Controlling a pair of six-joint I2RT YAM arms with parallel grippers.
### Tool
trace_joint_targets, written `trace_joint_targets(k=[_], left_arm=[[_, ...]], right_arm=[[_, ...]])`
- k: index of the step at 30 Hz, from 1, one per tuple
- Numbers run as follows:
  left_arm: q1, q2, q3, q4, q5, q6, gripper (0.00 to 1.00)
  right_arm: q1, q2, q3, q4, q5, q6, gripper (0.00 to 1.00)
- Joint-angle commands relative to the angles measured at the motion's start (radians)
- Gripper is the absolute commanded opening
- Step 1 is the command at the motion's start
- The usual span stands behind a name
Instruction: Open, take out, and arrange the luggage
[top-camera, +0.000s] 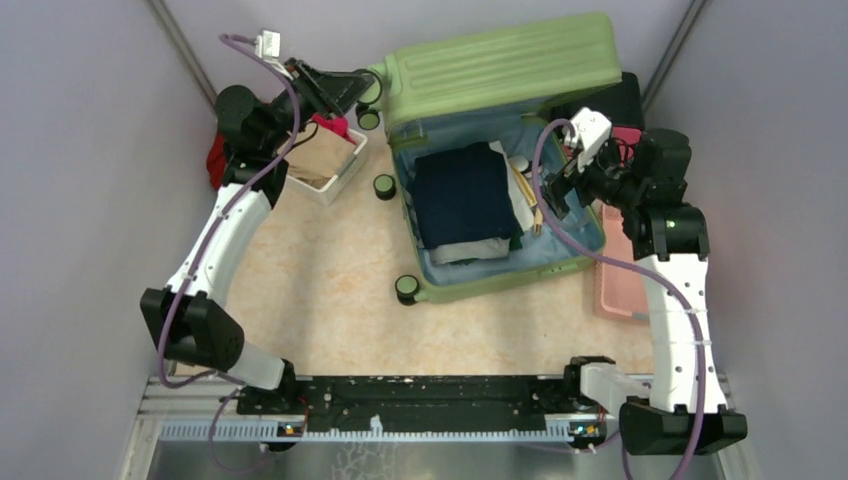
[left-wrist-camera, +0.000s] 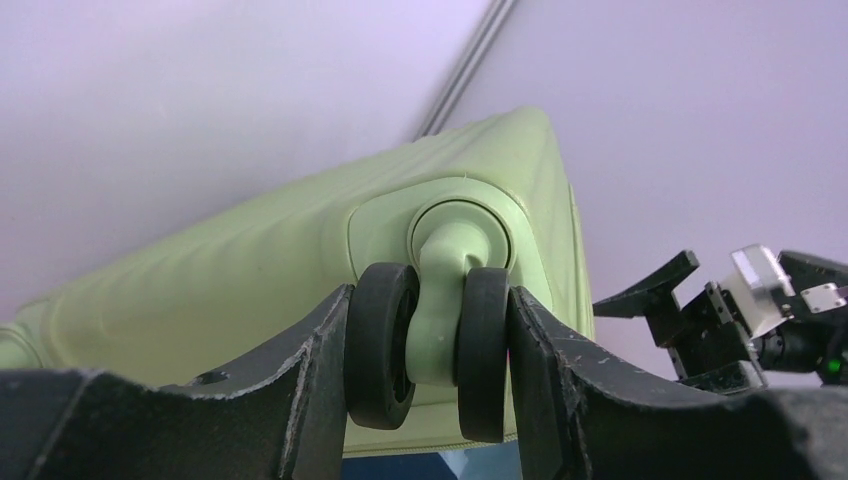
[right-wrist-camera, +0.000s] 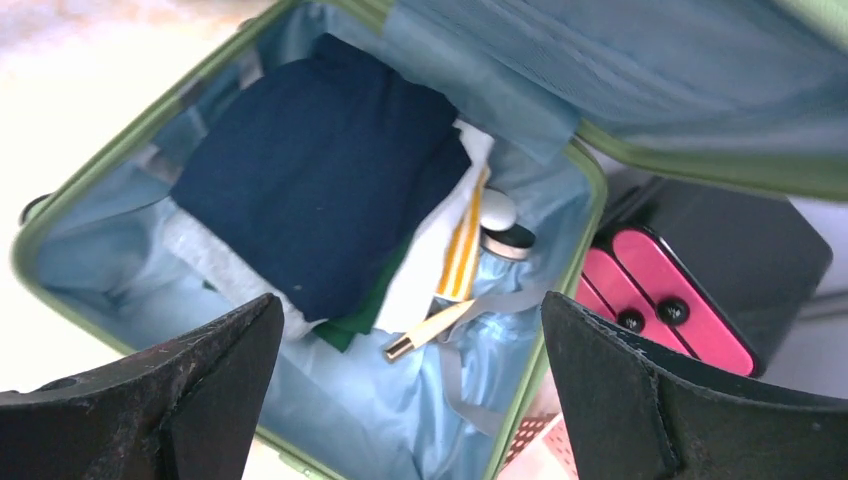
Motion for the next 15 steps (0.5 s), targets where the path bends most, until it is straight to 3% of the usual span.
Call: trace_joint_targets(k=[1,15], left_arm=[[0.076,0.051,0.086,0.073,-0.219,0.022,0.00],[0.126,0.260,0.311,0.104,-0.297,-0.003,0.00]], right_arm=[[-0.057,0.034,-0.057,0.175,0.004,0.099,0.99],[-0.058,0.105,-0.310,0.337,0.016,0.163,0.99]])
